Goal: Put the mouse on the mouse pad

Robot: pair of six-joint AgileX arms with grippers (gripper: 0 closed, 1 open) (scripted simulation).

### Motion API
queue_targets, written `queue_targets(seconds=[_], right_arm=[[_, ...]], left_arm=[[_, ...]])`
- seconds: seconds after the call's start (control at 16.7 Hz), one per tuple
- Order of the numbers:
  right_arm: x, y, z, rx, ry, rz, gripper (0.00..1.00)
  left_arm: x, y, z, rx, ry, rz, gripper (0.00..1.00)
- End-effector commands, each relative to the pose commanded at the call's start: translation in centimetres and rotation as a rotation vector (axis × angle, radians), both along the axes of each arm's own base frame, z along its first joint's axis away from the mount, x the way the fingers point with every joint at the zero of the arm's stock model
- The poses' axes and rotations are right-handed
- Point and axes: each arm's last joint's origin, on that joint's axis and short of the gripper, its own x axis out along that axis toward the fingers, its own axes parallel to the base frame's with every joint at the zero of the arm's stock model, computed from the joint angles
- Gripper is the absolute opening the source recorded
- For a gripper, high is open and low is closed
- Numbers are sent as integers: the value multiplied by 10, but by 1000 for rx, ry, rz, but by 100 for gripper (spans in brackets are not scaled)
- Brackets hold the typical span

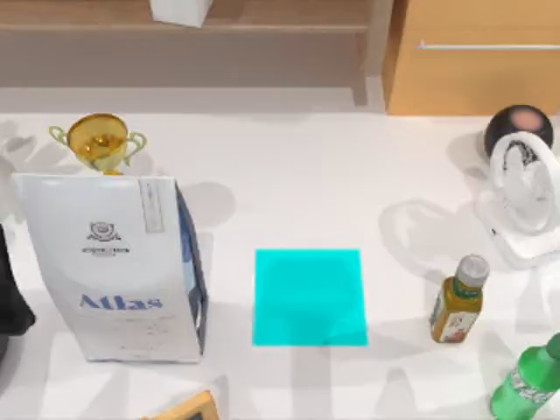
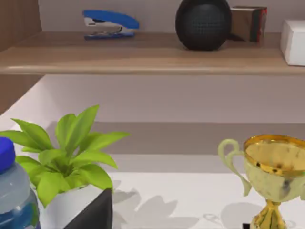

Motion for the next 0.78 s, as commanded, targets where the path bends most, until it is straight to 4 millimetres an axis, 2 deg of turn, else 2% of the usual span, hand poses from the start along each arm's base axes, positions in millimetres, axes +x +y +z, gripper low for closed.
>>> queue_targets(seconds=[0.18, 0.36, 0.6, 0.78], right_arm=[[0, 0, 0, 0, 0, 0, 100], [0, 0, 0, 0, 0, 0, 100], [0, 0, 0, 0, 0, 0, 100], [0, 0, 0, 0, 0, 0, 100]], left_arm=[[0, 0, 1, -6, 12, 0, 100], [1, 2, 9, -31, 109, 8, 100], [9, 9, 31, -46, 370, 64, 100], [28, 16, 52, -21, 631, 105, 100]])
